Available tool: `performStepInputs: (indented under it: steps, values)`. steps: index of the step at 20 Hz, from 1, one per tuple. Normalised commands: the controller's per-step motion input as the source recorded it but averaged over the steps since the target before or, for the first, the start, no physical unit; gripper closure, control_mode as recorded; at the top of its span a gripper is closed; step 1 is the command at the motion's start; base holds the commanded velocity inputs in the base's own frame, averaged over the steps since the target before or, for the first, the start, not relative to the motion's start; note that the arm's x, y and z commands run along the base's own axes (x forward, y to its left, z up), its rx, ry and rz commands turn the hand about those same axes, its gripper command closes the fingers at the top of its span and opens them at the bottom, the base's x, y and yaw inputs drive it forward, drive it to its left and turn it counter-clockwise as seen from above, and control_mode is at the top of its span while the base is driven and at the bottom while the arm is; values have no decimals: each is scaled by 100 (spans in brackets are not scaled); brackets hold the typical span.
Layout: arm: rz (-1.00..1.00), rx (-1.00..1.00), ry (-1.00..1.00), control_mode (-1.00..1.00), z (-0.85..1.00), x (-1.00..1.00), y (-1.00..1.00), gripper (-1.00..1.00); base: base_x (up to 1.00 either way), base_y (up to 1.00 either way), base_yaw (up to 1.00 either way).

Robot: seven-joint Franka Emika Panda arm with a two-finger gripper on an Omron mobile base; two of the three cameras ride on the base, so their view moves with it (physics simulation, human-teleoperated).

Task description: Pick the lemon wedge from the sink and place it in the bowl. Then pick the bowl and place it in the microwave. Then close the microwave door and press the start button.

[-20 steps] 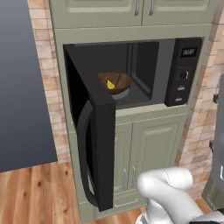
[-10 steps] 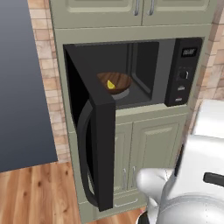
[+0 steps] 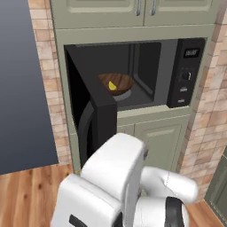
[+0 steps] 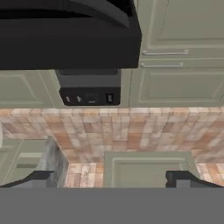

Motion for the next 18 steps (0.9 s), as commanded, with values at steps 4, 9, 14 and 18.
performStepInputs:
  steps: [4, 9, 14, 18]
  values:
    - [-13, -5, -7, -100, -71, 37, 73, -100, 0, 0, 0]
    - [-14, -3, -4, -100, -66, 62, 68, -100, 0, 0, 0]
    - [-14, 0, 0, -100, -57, 97, 60, -100, 0, 0, 0]
    - [-14, 0, 0, -100, -56, 100, 53, -100, 0, 0, 0]
